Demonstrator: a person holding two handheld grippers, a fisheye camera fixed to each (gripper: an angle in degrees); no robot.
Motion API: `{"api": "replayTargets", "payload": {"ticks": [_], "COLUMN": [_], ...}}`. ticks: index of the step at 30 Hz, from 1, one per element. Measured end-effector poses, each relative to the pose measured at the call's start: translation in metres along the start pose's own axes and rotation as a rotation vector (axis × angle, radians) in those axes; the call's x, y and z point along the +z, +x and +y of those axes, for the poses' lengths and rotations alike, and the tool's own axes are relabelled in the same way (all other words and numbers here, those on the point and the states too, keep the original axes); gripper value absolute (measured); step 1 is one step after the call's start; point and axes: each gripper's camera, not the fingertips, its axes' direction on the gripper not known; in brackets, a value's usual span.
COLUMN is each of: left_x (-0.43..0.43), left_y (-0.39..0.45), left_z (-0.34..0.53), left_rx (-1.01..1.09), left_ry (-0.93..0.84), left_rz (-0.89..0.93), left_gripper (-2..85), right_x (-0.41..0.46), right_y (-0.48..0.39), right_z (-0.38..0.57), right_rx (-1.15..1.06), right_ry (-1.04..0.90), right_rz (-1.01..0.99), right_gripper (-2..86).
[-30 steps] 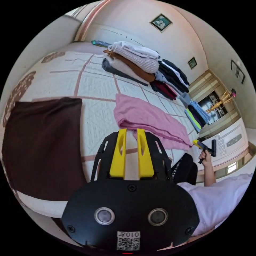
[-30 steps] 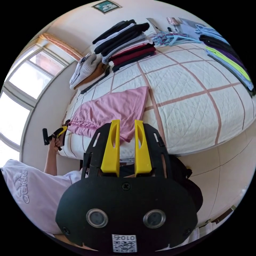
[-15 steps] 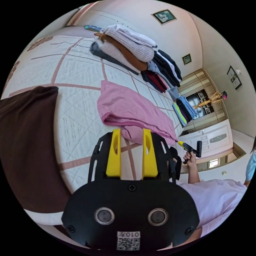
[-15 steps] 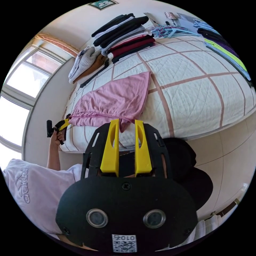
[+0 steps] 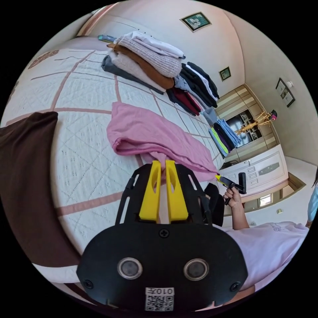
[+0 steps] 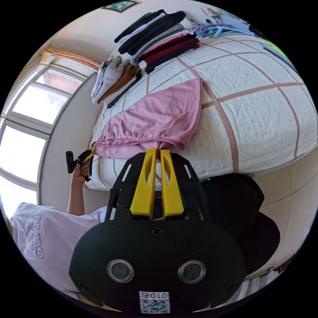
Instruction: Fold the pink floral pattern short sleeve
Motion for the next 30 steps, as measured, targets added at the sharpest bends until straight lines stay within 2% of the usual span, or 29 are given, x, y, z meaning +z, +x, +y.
{"api": "replayTargets", "payload": {"ticks": [3,5,8,11,15,19,22,27,30], "left_x": [-0.004,0.005,0.011,-0.004,-0.025,0.002,0.035,0.067,0.082], "left_y": [0.002,-0.005,-0.011,0.010,0.076,0.141,0.171,0.202,0.204], "left_z": [0.012,0.022,0.035,0.035,0.020,0.005,-0.005,-0.027,-0.033], "left_rx": [-0.010,-0.042,-0.090,-0.045,0.201,0.544,0.733,0.850,0.862], "left_ry": [-0.026,-0.065,-0.056,-0.072,-0.085,-0.147,-0.170,-0.205,-0.264], "left_rz": [0.007,0.003,0.083,-0.039,-0.333,-0.539,-0.563,-0.477,-0.492], "left_gripper": [1.9,2.3,3.5,5.1,6.7,7.8,8.6,7.8,5.6], "right_x": [-0.020,-0.010,-0.001,-0.007,-0.017,-0.044,-0.037,0.005,0.023], "right_y": [-0.008,0.000,0.002,-0.011,-0.025,-0.074,-0.121,-0.172,-0.195], "right_z": [0.003,0.003,0.005,0.003,0.004,0.019,0.017,0.001,-0.008], "right_rx": [-0.042,-0.033,-0.018,-0.045,-0.057,-0.187,-0.376,-0.584,-0.669], "right_ry": [-0.004,-0.072,-0.093,-0.103,-0.139,0.055,0.110,0.019,-0.004], "right_rz": [0.060,0.079,0.069,0.085,0.188,0.351,0.357,0.382,0.400], "right_gripper": [4.1,4.1,4.1,4.3,6.2,7.1,7.2,7.6,7.5]}}
